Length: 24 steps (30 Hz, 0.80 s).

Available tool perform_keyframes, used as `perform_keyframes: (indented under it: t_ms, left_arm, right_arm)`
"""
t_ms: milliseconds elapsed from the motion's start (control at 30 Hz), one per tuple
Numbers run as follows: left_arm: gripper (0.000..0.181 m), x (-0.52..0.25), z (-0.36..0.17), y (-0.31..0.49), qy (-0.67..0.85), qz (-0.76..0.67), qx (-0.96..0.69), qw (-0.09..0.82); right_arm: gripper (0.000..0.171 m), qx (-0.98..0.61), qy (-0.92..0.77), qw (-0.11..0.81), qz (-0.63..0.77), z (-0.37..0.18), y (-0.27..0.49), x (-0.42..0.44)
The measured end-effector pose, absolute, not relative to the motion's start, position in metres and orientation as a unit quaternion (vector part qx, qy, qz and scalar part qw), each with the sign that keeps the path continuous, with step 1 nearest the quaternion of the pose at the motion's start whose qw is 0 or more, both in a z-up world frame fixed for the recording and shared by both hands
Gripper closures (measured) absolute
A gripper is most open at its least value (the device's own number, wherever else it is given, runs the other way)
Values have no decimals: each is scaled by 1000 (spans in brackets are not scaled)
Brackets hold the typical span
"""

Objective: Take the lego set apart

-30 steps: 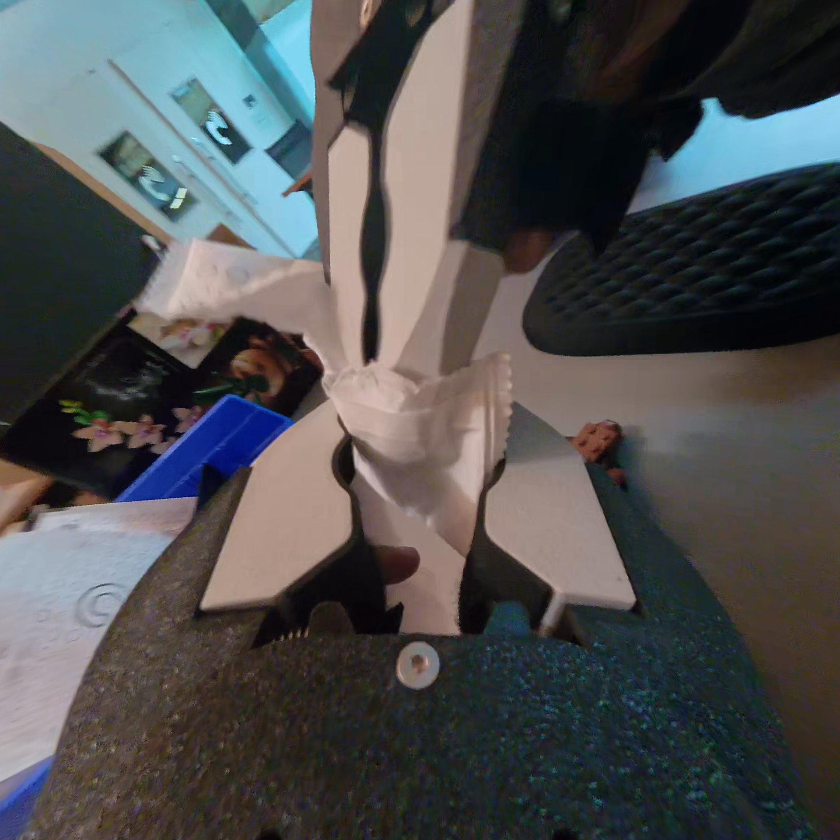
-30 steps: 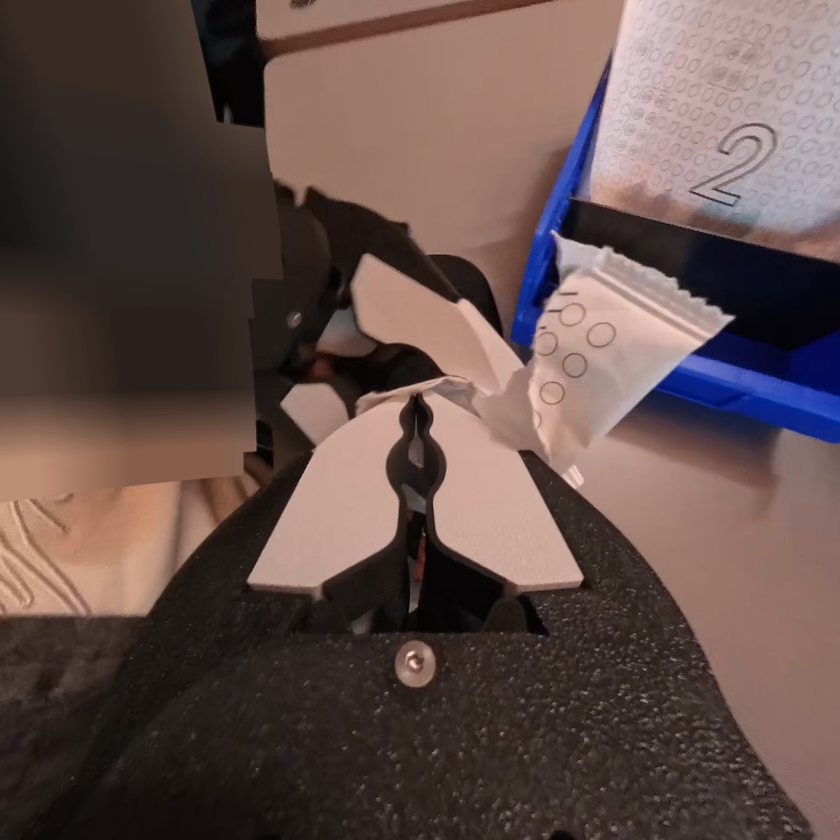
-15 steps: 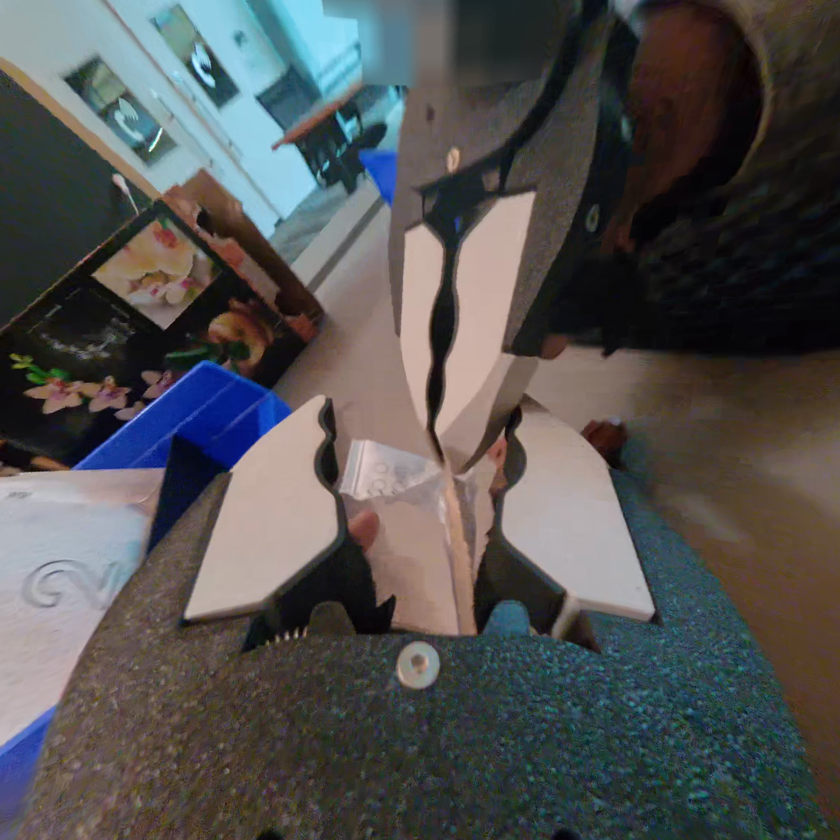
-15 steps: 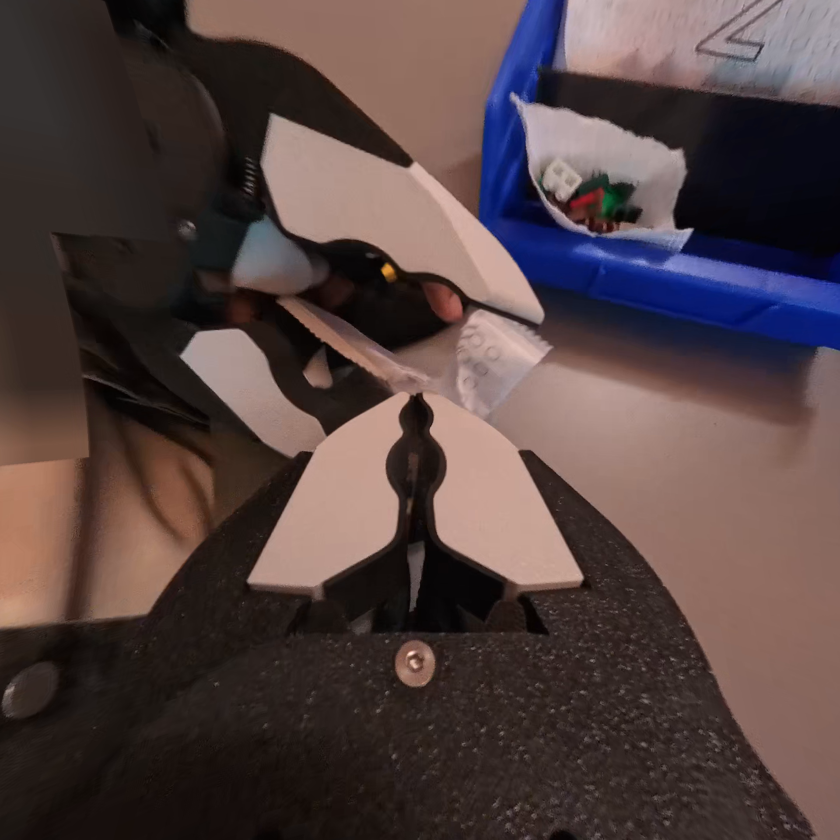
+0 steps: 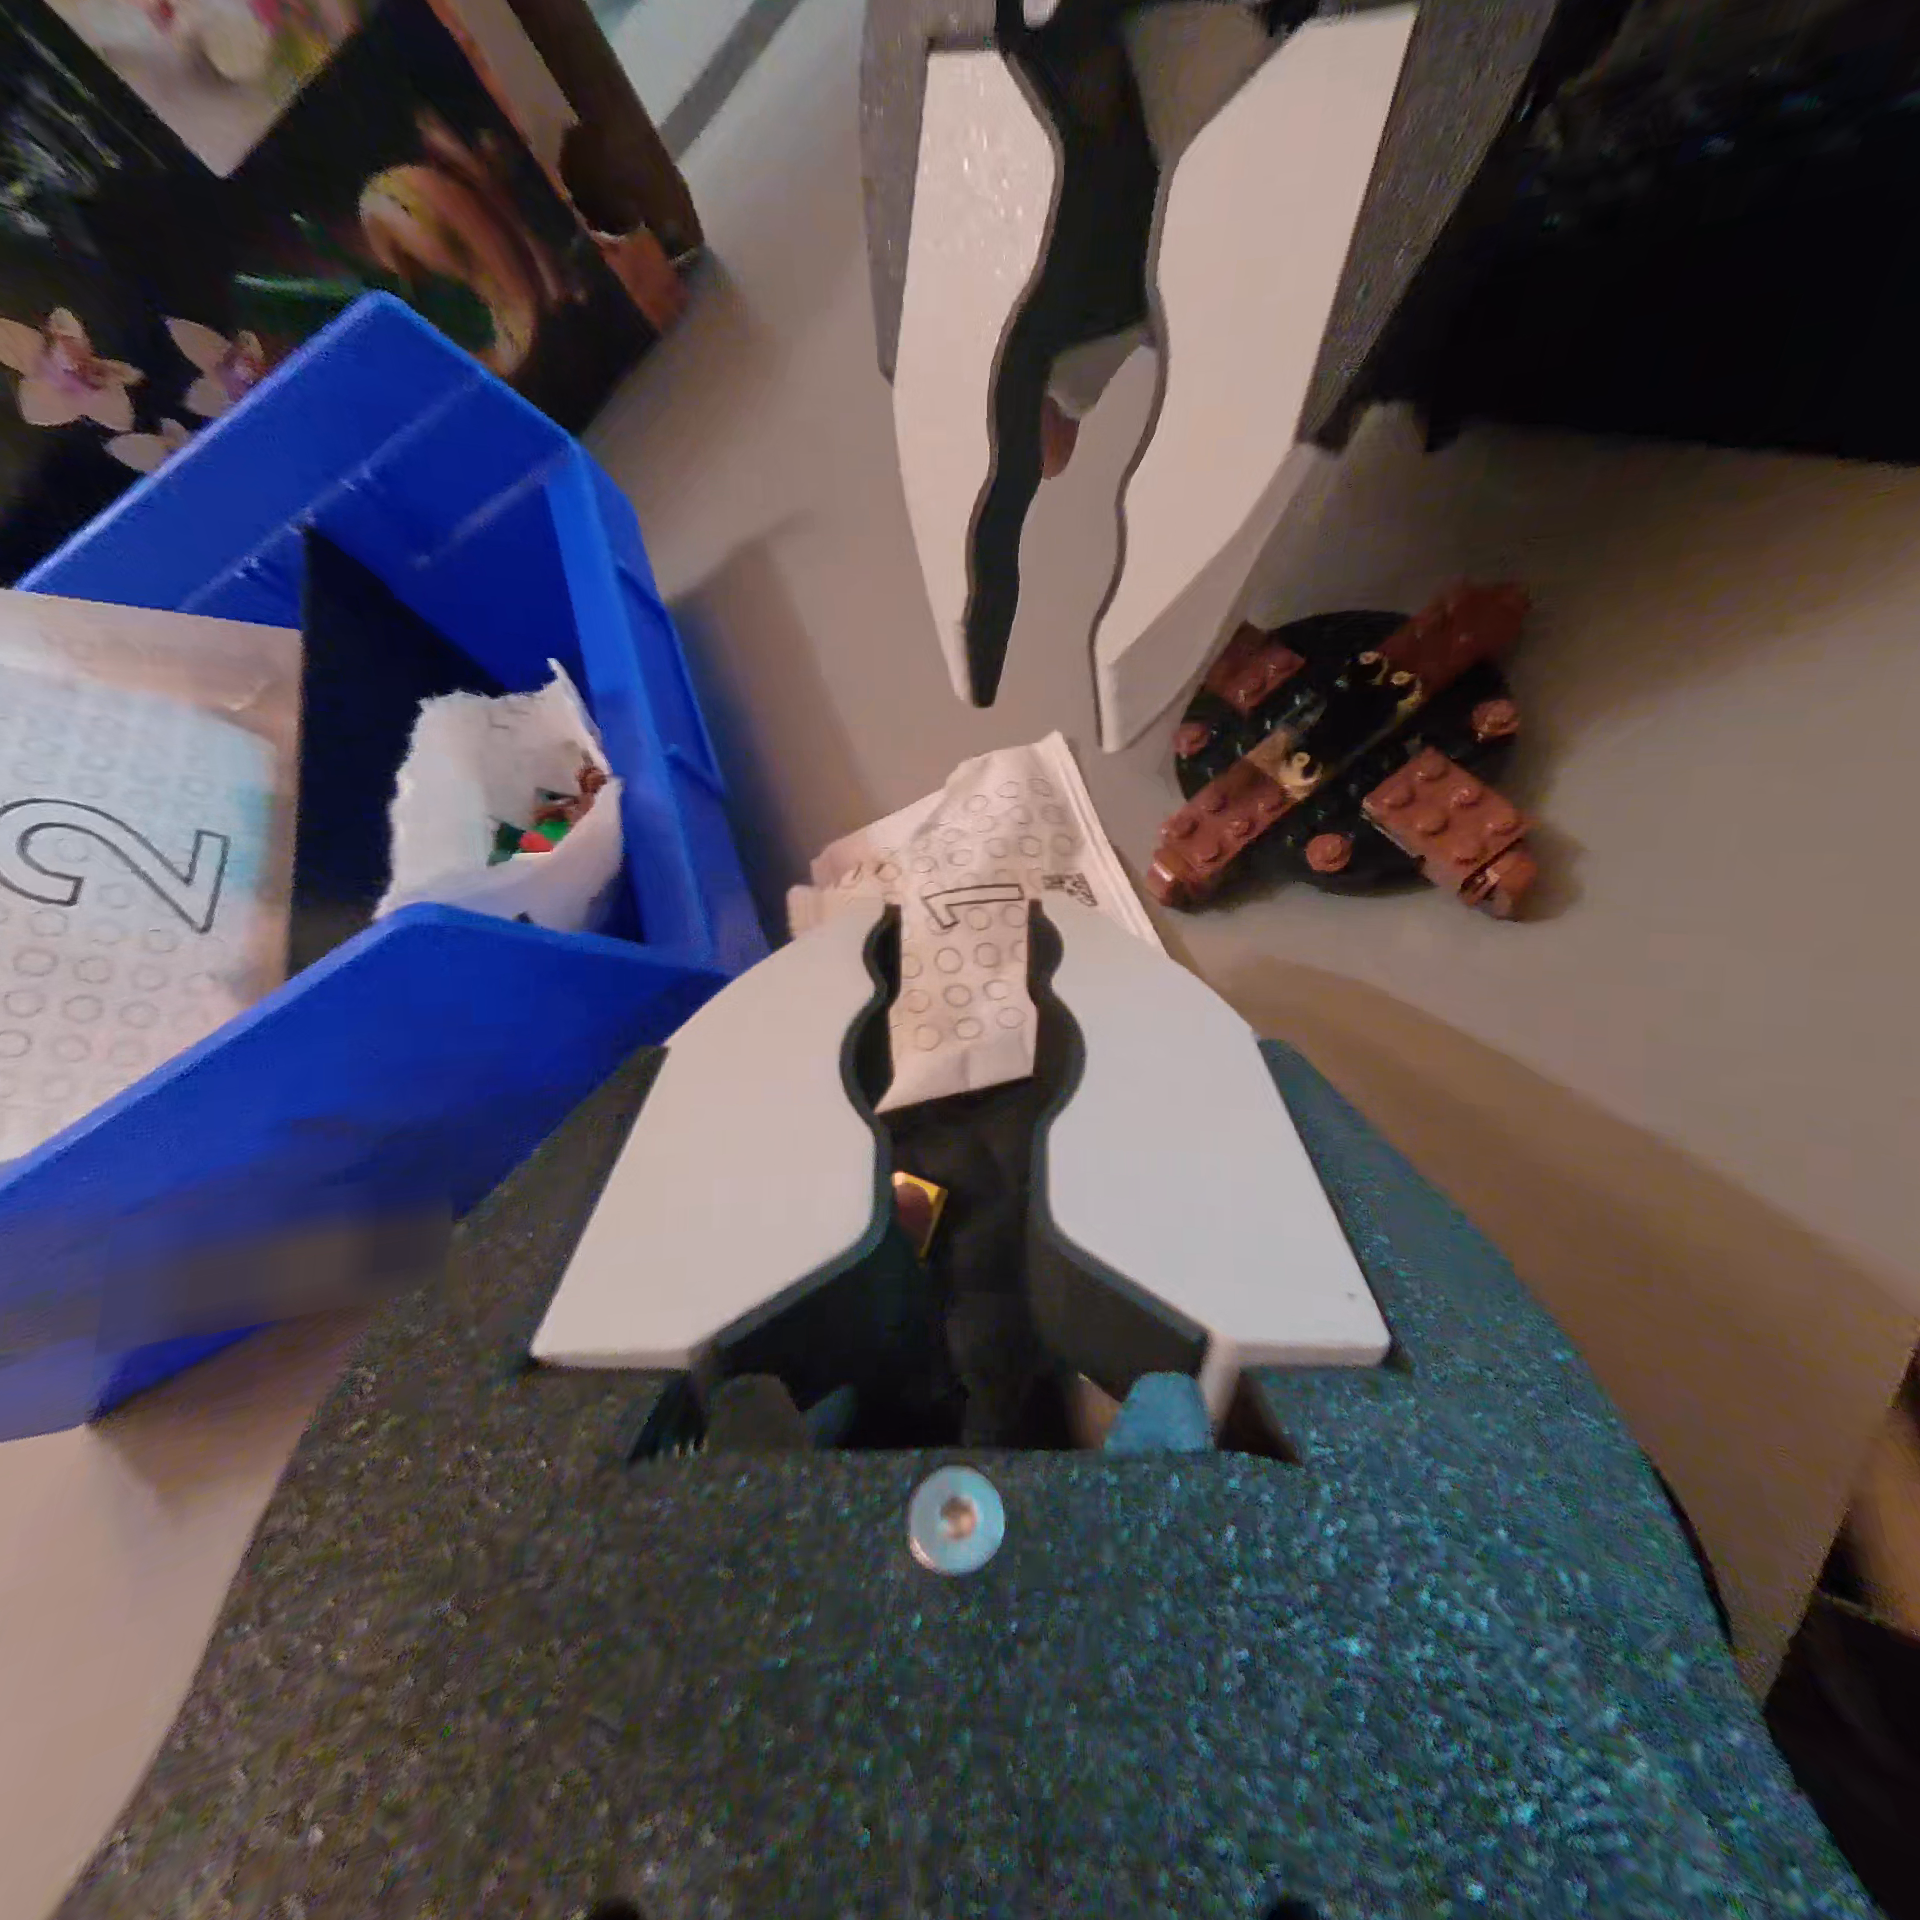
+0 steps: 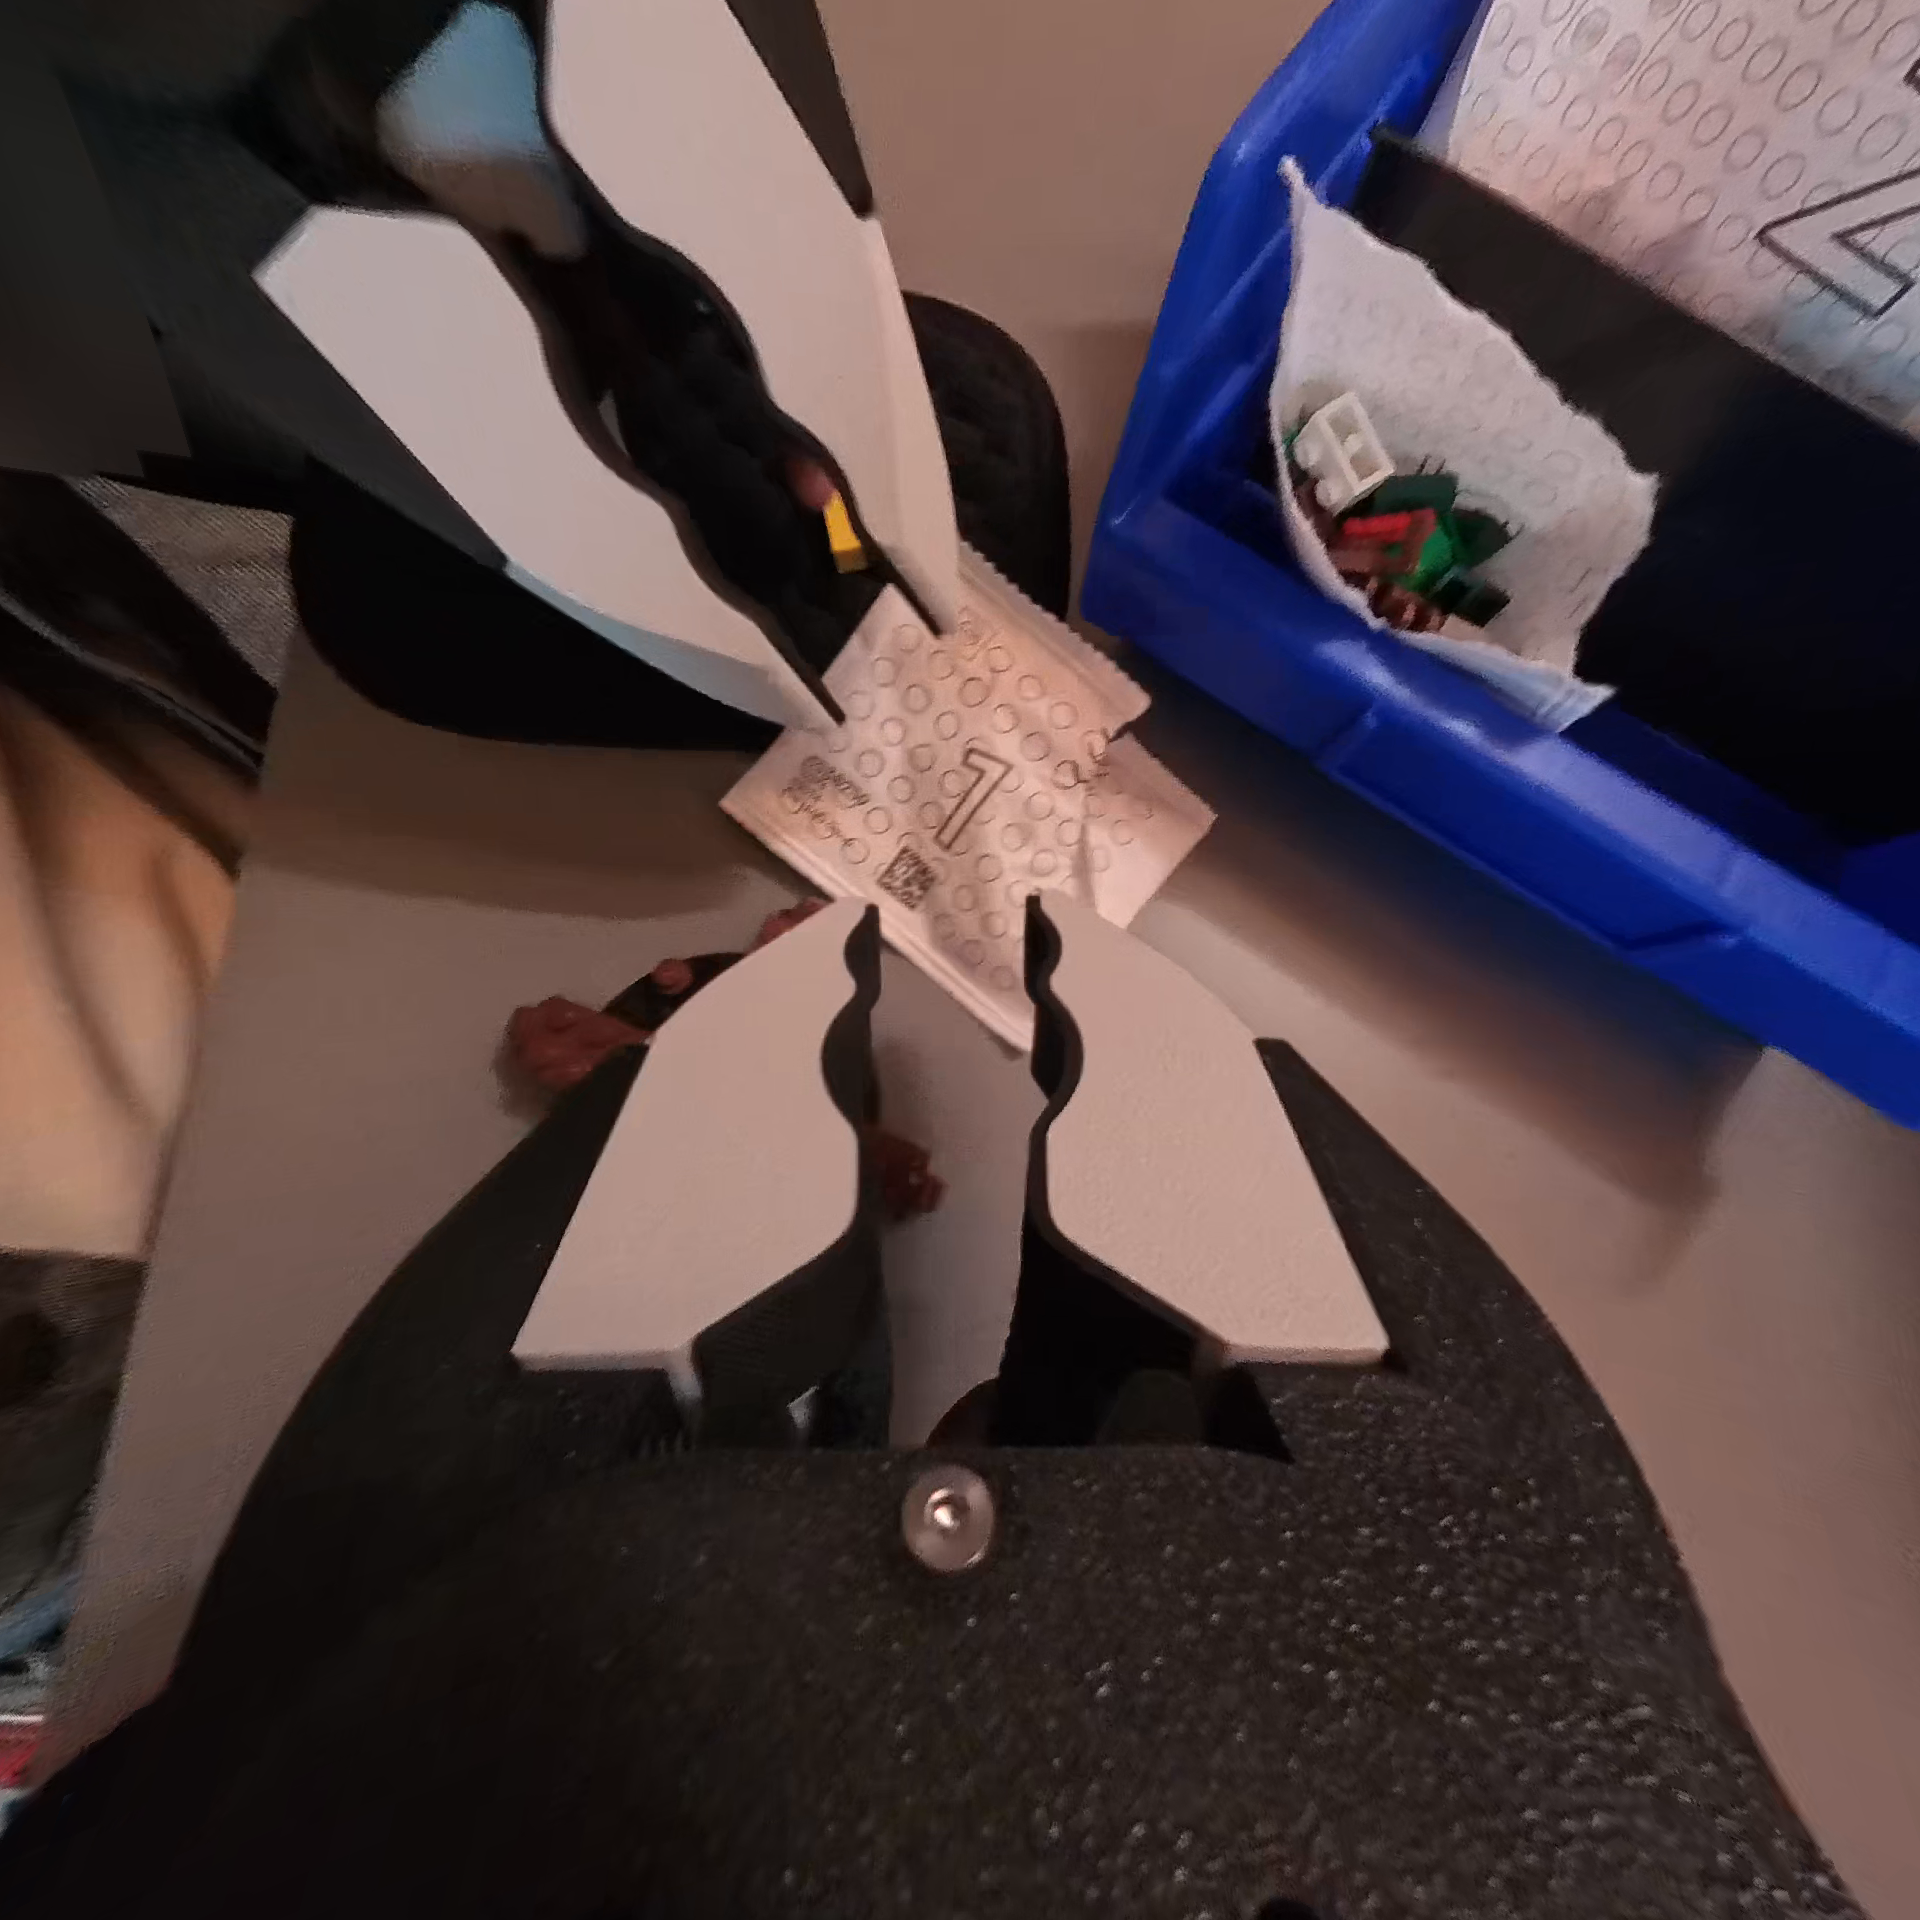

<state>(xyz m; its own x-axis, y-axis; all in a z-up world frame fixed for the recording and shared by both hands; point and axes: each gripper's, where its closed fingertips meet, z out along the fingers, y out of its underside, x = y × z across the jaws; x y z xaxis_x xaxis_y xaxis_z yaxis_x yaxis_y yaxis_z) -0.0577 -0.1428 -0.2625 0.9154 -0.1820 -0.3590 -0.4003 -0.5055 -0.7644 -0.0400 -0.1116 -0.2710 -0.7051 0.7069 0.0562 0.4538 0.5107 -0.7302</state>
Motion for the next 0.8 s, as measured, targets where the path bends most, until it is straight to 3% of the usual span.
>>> perform_keyframes:
  t_ms: [100,167,267,400,533,633,667,800]
  left_arm:
    - [166,-60,-253,-150,152,97,-853,490]
    - [167,-57,-253,-156,149,68,-856,489]
    - [165,-52,-272,-164,157,52,-888,429]
    - [170,-48,-295,-167,171,54,-910,373]
    - [174,-47,-300,-165,168,39,-910,378]
    - [176,-49,-298,-164,160,33,-907,388]
    - [170,-49,-295,-164,153,30,-904,397]
    - [118,-37,-256,-166,117,-86,-866,478]
  right_arm:
    - [143,-329,-872,162,325,-276,-109,-52]
    - [131,-341,-880,107,312,-286,-109,-58]
    - [129,-353,-876,49,325,-298,-108,-69]
    - [137,-333,-868,28,368,-295,-120,-72]
    - [144,-338,-866,1,369,-305,-126,-69]
    - [168,-318,-855,26,408,-290,-129,-69]
    - [169,-307,-857,54,412,-282,-127,-70]
    - [170,-173,-883,230,371,-238,-117,-62]
